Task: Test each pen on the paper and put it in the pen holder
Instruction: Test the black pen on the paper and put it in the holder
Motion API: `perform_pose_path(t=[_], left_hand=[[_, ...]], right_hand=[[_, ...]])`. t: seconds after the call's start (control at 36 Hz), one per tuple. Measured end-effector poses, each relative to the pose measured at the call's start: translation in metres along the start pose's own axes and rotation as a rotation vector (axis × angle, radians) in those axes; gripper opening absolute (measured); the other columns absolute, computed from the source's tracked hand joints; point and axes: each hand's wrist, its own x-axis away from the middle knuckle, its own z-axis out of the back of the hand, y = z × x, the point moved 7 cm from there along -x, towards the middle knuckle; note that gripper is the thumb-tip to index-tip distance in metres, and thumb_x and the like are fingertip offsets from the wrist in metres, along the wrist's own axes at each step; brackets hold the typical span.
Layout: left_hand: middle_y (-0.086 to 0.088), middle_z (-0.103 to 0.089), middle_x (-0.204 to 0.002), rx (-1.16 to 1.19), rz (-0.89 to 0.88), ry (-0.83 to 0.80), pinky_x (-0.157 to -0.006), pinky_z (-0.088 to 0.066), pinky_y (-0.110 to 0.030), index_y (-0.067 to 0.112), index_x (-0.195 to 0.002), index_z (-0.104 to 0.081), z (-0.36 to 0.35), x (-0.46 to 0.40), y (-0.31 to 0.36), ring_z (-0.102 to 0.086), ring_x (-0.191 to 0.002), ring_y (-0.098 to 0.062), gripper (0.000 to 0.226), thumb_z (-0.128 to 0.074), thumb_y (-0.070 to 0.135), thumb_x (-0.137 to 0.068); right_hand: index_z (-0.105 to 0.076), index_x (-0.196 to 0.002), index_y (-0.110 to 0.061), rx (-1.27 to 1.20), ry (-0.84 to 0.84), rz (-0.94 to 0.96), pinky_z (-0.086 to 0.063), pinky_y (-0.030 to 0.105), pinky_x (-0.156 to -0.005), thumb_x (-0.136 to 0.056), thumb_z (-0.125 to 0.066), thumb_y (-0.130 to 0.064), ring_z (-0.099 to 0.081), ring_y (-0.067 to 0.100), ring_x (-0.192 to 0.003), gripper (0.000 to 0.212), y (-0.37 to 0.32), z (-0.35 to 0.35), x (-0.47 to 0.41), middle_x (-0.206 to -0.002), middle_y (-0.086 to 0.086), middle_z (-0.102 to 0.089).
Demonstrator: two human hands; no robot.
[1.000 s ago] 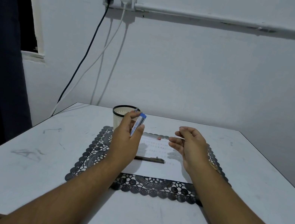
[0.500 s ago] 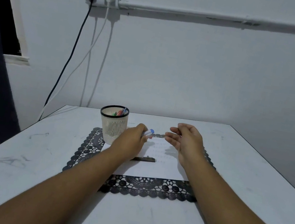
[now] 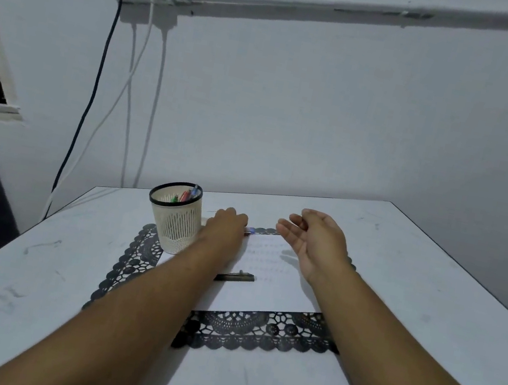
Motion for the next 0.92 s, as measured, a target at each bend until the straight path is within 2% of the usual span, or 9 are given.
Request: perform_pose_path(t=[0.11, 0.22, 0.36, 0.44, 0.47, 0.58, 0.67, 0.92], left_hand=[[-0.003, -0.057, -0.122, 0.110, -0.050, 0.063, -0.089, -0.050, -0.042, 0.021, -0.127, -0.062, 0.015, 0.005, 0.006, -0.050, -0.120, -0.025, 0.031, -0.057, 0.029, -0.098], [0.000, -0.059, -0.126, 0.179, -0.142, 0.060, -0.093, -0.049, -0.037, 0.022, -0.130, -0.063, 0.039, 0.022, 0.010, -0.052, -0.119, -0.021, 0.036, -0.054, 0.008, -0.098], [0.010, -0.065, -0.106, 0.231, -0.207, 0.000, -0.086, -0.051, -0.033, 0.024, -0.113, -0.070, 0.068, 0.068, 0.001, -0.061, -0.098, -0.011, 0.018, -0.056, 0.025, -0.102], [0.016, -0.065, -0.098, 0.305, -0.207, -0.102, -0.080, -0.053, -0.029, 0.029, -0.100, -0.072, 0.071, 0.091, -0.008, -0.061, -0.089, -0.003, 0.009, -0.065, 0.034, -0.098], [0.017, -0.066, -0.096, 0.318, -0.199, -0.117, -0.078, -0.053, -0.028, 0.030, -0.096, -0.073, 0.070, 0.098, -0.011, -0.061, -0.088, -0.002, 0.008, -0.067, 0.036, -0.096], [0.019, -0.062, -0.092, 0.333, -0.151, -0.109, -0.070, -0.048, -0.024, 0.030, -0.094, -0.074, 0.060, 0.118, -0.013, -0.060, -0.086, -0.002, 0.009, -0.067, 0.035, -0.091], [0.016, -0.060, -0.095, 0.290, -0.184, -0.099, -0.075, -0.047, -0.024, 0.029, -0.097, -0.073, 0.057, 0.120, -0.012, -0.057, -0.087, -0.003, 0.009, -0.065, 0.031, -0.094], [0.014, -0.061, -0.092, 0.387, -0.120, -0.079, -0.073, -0.046, -0.023, 0.027, -0.092, -0.069, 0.056, 0.121, -0.026, -0.056, -0.085, -0.003, 0.005, -0.066, 0.025, -0.095]], right_hand=[[-0.055, -0.110, -0.004, 0.004, -0.005, -0.003, -0.066, 0.035, -0.068, -0.107, -0.052, -0.006, -0.075, 0.023, -0.062, 0.005, -0.001, 0.002, -0.004, -0.087, 0.013, -0.063], [-0.057, -0.105, -0.002, 0.006, -0.015, 0.011, -0.063, 0.032, -0.064, -0.104, -0.054, -0.001, -0.075, 0.025, -0.064, 0.003, 0.000, 0.004, -0.005, -0.089, 0.016, -0.062], [-0.056, -0.108, -0.002, 0.039, -0.052, 0.018, -0.064, 0.035, -0.070, -0.098, -0.058, 0.009, -0.073, 0.028, -0.071, 0.014, 0.001, 0.001, -0.005, -0.093, 0.017, -0.063], [-0.059, -0.111, -0.004, 0.099, -0.050, 0.014, -0.062, 0.044, -0.088, -0.097, -0.061, 0.008, -0.074, 0.023, -0.069, 0.019, 0.003, 0.001, -0.005, -0.091, 0.013, -0.067], [-0.060, -0.111, -0.004, 0.105, -0.048, 0.014, -0.063, 0.043, -0.087, -0.097, -0.061, 0.008, -0.074, 0.023, -0.069, 0.018, 0.005, 0.001, -0.003, -0.091, 0.013, -0.067], [-0.063, -0.109, 0.001, 0.082, -0.031, 0.005, -0.063, 0.030, -0.067, -0.097, -0.061, 0.010, -0.072, 0.023, -0.069, 0.015, 0.011, 0.006, 0.004, -0.094, 0.018, -0.065], [-0.062, -0.108, 0.000, 0.111, -0.030, -0.004, -0.062, 0.031, -0.066, -0.098, -0.059, 0.009, -0.072, 0.025, -0.071, 0.014, 0.015, 0.004, 0.006, -0.095, 0.018, -0.065], [-0.057, -0.106, -0.006, 0.305, -0.056, 0.082, -0.063, 0.035, -0.065, -0.101, -0.052, 0.005, -0.071, 0.023, -0.064, 0.013, 0.015, -0.008, 0.006, -0.092, 0.016, -0.065]])
